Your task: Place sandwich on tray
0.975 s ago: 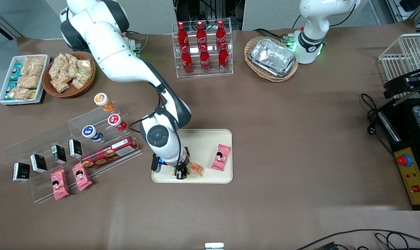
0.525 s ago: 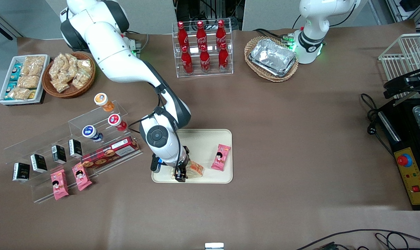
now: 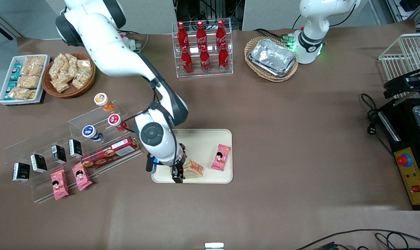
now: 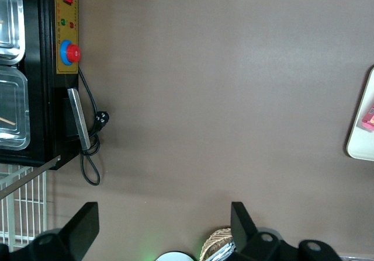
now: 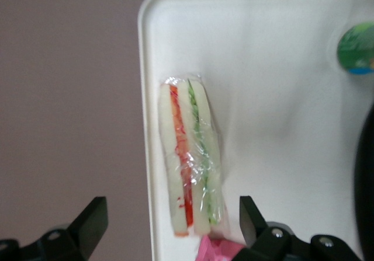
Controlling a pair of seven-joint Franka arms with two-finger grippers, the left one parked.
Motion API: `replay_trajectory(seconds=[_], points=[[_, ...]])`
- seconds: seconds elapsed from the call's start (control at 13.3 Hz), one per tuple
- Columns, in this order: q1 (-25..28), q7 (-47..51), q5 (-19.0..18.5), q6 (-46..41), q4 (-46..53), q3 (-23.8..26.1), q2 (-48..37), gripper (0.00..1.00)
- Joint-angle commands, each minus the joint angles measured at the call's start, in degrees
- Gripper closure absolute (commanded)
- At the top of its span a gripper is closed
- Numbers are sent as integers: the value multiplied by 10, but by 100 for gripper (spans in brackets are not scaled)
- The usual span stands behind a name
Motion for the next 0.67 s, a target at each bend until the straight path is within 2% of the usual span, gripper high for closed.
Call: replay_trajectory(seconds=[0.0,0.15,0.3,0.6], points=[[-27,-47,1,-64,-5,5,-70,0],[-47,-138,2,-103,-13,5,-106,0],[-67,-273,-4,-157,-27,3,-151,0],[-150,-656,-7,-302,-28,2,-215,0]])
